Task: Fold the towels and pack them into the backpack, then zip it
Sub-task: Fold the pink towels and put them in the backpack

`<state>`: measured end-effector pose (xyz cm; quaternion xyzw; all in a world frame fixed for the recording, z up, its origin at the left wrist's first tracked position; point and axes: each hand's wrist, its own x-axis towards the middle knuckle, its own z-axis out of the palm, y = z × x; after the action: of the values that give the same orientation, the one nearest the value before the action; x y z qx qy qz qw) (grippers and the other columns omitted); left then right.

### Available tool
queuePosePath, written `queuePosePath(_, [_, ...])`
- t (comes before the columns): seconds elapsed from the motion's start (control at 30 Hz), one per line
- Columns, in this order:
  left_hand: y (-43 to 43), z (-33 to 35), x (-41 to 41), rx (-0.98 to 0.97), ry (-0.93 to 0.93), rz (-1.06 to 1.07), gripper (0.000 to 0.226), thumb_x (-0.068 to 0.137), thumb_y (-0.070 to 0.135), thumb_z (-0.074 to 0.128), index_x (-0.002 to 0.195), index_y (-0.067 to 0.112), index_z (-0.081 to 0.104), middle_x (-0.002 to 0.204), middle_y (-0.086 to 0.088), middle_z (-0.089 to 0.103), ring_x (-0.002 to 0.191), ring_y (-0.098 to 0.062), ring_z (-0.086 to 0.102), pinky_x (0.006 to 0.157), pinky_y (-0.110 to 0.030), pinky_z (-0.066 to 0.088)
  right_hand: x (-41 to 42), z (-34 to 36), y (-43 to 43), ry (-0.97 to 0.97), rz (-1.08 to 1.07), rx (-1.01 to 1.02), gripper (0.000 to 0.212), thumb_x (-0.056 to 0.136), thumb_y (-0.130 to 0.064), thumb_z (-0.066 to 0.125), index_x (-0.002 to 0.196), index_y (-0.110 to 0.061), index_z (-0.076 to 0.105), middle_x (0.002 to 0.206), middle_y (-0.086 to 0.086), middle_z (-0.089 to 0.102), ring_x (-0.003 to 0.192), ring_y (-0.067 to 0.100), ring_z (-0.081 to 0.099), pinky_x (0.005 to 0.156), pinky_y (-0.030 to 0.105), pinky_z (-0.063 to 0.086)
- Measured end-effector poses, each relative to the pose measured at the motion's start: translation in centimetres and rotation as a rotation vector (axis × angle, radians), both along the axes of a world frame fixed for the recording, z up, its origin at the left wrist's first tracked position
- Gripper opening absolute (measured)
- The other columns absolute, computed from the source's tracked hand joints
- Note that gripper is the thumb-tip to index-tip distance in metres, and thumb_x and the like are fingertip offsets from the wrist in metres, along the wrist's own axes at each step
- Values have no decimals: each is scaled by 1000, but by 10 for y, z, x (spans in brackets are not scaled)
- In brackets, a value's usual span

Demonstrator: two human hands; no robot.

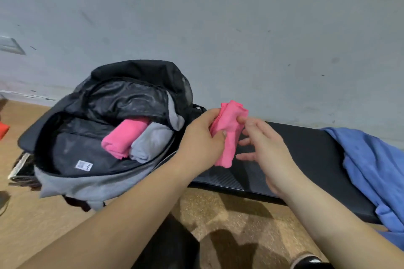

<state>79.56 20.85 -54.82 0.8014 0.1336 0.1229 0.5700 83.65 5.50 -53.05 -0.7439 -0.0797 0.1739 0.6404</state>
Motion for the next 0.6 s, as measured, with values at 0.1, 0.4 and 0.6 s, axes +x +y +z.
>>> queuePosePath(0.1, [40,4,-38,2,37,114,48,98,3,56,136,33,59,111,23,68,102,9,64,94,-18,54,-21,2,39,-106,58,-119,21,103,-22,58,103,-40,68,97,-13,72,87,5,69,82,34,61])
queuePosePath(0.4, [177,19,-116,50,81,335,49,103,8,51,147,28,58,123,12,69,113,-10,65,82,-21,49,-58,-15,172,-578,496,-548,35,96,-21,64,131,-17,66,134,-2,62,124,17,58,104,32,47])
queuePosePath(0.6, [275,14,-137,226,233,620,41,100,15,58,142,16,56,118,-2,62,109,-26,60,88,-35,46,-60,-48,223,-631,653,-808,42,93,-32,65,126,-7,60,124,8,63,119,27,57,95,45,53])
